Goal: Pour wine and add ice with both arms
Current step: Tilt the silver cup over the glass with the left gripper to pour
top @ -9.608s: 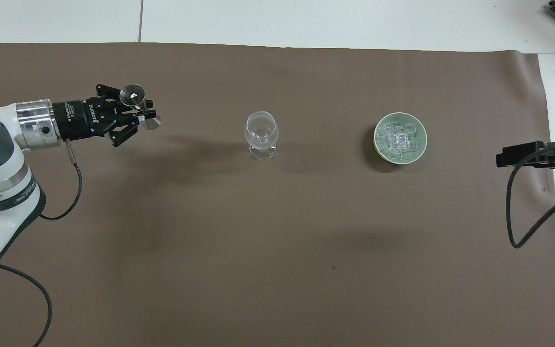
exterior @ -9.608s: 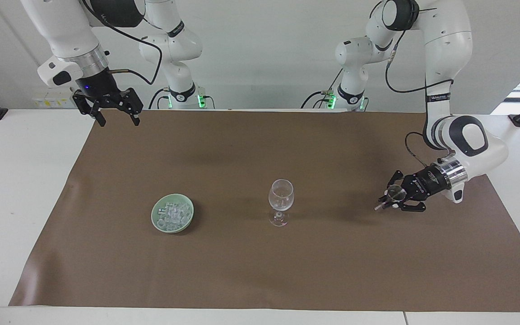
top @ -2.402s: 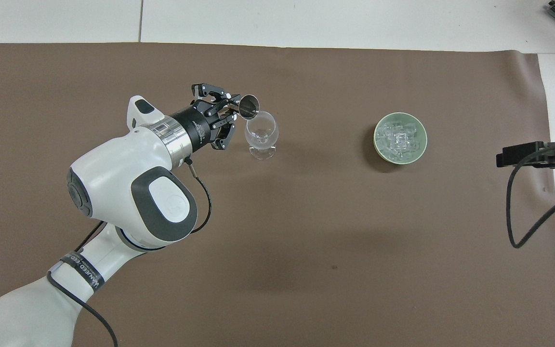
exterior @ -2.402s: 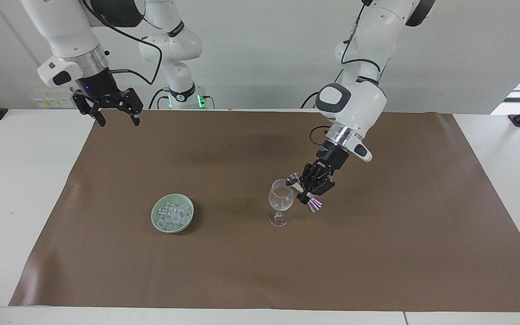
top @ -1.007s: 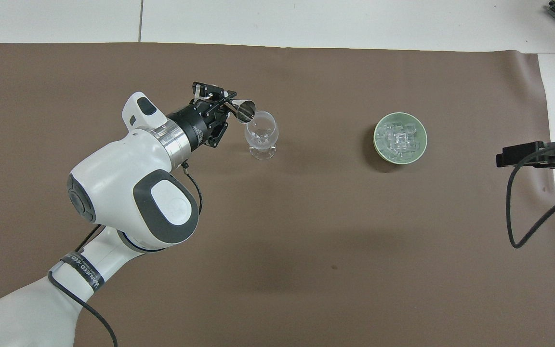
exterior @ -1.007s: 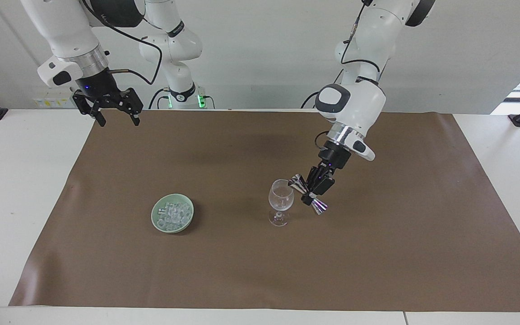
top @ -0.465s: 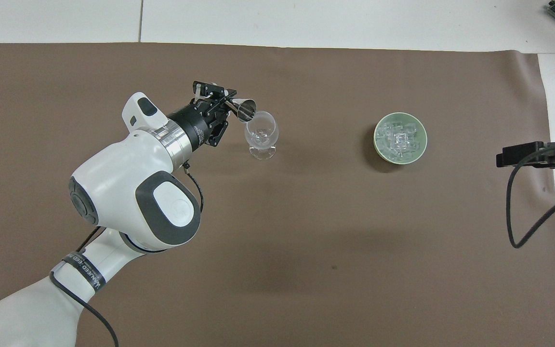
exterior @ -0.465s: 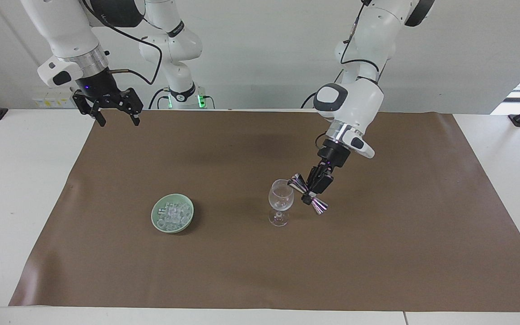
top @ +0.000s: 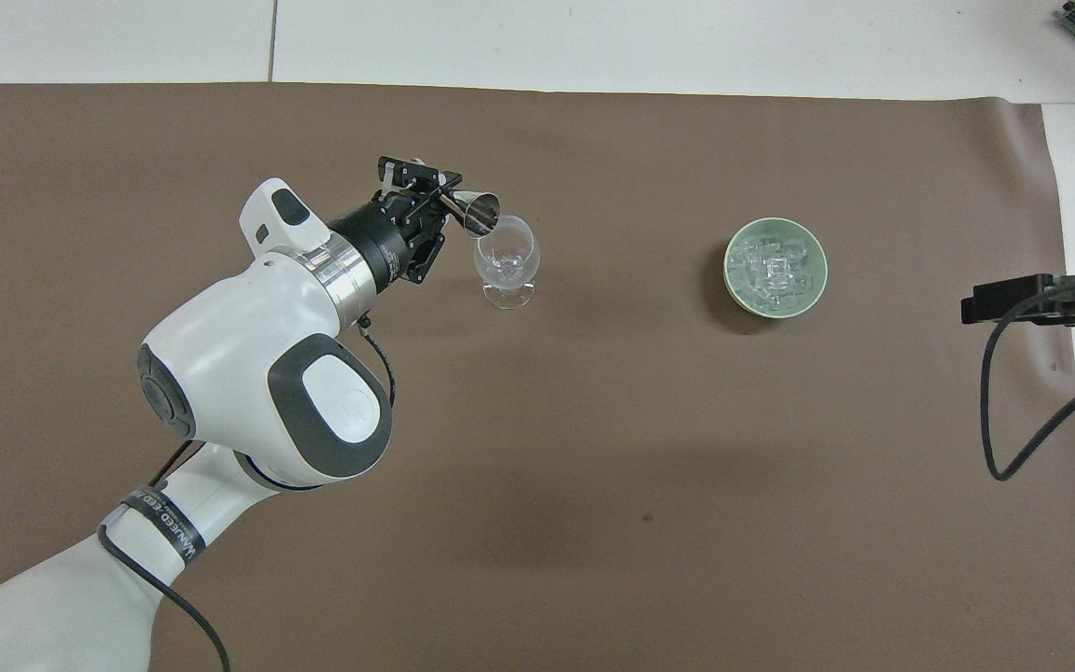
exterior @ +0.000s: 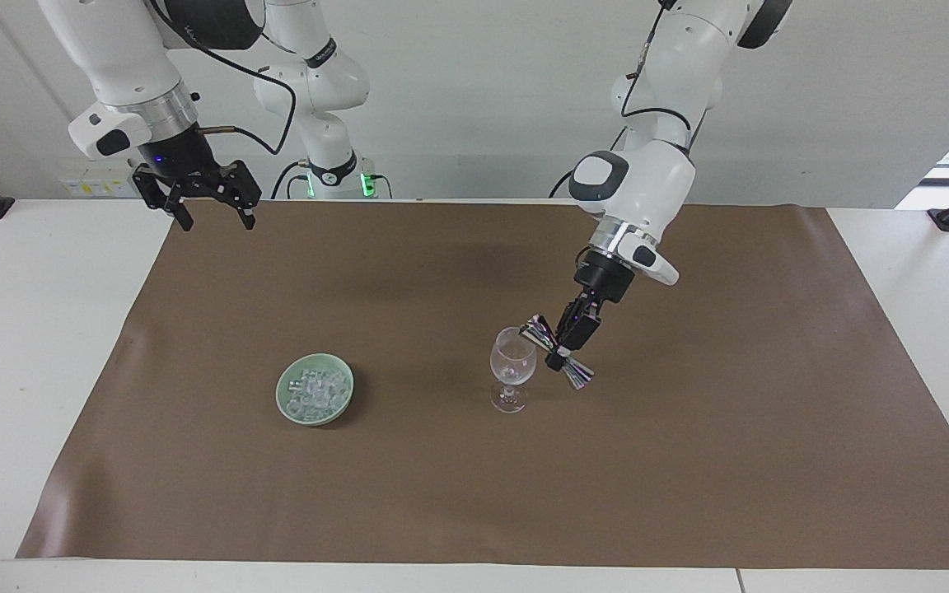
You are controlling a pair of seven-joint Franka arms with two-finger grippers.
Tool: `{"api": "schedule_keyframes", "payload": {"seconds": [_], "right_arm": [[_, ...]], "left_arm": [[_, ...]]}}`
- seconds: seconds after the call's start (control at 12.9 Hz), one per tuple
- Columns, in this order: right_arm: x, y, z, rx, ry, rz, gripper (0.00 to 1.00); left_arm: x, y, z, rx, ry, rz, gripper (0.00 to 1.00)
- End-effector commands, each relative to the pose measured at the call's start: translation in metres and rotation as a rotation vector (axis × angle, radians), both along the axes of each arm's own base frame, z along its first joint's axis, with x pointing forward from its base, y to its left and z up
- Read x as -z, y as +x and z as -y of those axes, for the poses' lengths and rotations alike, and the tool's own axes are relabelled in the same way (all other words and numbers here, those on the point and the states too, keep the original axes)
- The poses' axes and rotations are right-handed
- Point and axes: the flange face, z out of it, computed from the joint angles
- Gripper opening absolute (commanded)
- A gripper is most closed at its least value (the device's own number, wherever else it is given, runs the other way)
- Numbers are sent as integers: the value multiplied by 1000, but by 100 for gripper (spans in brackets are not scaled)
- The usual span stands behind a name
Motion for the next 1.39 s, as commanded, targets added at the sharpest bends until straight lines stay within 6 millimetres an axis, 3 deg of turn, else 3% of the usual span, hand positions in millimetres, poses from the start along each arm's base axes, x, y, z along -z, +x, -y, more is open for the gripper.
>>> {"api": "schedule_keyframes", "payload": {"seconds": [0.0, 1.32], "right_arm": [[0, 1, 2, -11, 9, -5, 100], [0, 4, 4, -1, 16, 12, 100]], "left_arm": [[0, -3, 1, 11, 36, 35, 0], [-2, -1, 2, 58, 92, 83, 0]]}}
